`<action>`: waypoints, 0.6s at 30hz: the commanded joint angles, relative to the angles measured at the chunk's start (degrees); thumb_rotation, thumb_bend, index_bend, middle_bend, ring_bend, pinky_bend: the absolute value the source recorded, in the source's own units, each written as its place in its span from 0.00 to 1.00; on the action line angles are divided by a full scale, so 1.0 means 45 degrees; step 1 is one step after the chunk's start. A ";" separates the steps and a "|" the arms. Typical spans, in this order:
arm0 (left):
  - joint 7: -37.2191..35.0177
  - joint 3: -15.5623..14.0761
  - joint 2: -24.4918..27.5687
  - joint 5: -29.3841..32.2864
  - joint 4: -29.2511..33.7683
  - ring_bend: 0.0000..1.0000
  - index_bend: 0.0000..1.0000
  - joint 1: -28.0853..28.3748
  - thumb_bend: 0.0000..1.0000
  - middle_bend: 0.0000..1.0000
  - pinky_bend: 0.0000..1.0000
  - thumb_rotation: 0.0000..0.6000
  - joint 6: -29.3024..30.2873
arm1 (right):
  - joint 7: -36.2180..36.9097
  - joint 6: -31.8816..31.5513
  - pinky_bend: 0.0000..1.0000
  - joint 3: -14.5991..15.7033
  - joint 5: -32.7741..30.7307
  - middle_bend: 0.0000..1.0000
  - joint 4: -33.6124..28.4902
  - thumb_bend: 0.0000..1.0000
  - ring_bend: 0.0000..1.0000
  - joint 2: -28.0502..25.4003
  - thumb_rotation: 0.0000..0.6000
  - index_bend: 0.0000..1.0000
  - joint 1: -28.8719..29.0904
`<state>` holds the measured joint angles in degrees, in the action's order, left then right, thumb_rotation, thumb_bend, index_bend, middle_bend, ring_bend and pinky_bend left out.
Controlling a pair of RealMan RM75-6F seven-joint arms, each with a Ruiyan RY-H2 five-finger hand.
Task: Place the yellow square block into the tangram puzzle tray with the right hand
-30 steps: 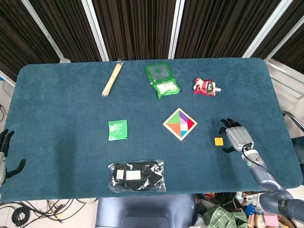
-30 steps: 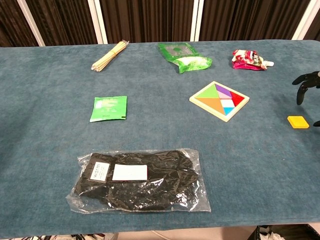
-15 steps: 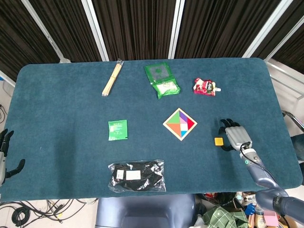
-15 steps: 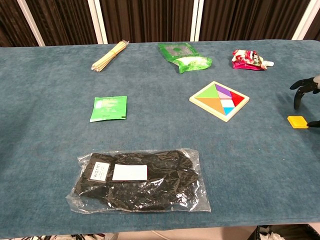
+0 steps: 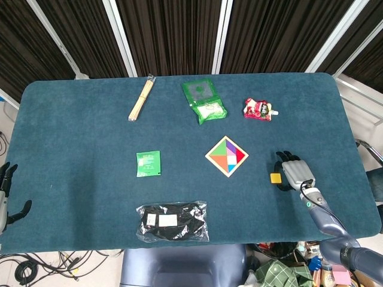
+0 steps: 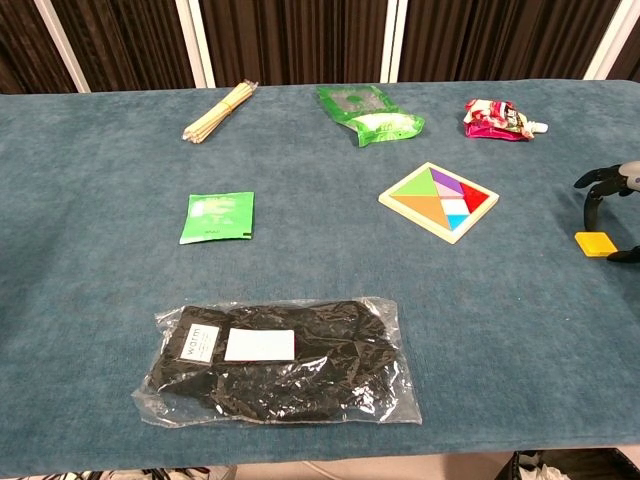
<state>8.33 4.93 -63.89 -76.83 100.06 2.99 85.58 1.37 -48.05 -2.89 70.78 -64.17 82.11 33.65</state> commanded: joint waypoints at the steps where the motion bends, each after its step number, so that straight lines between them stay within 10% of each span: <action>1: 0.0001 0.0003 -0.0001 0.0001 -0.0001 0.00 0.00 0.0005 0.31 0.00 0.00 1.00 -0.0005 | 0.0056 0.0035 0.14 -0.0038 0.0062 0.05 0.0091 0.16 0.00 0.0053 1.00 0.44 -0.0014; 18: 0.0027 0.0016 -0.0020 0.0034 -0.0002 0.00 0.00 0.0003 0.31 0.00 0.00 1.00 0.0000 | 0.0327 0.0273 0.14 -0.0210 0.0292 0.05 0.0394 0.20 0.00 0.0285 1.00 0.46 -0.0054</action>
<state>8.45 5.00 -63.98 -76.67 100.05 3.01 85.59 2.84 -46.82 -3.83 72.09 -62.39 83.39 33.41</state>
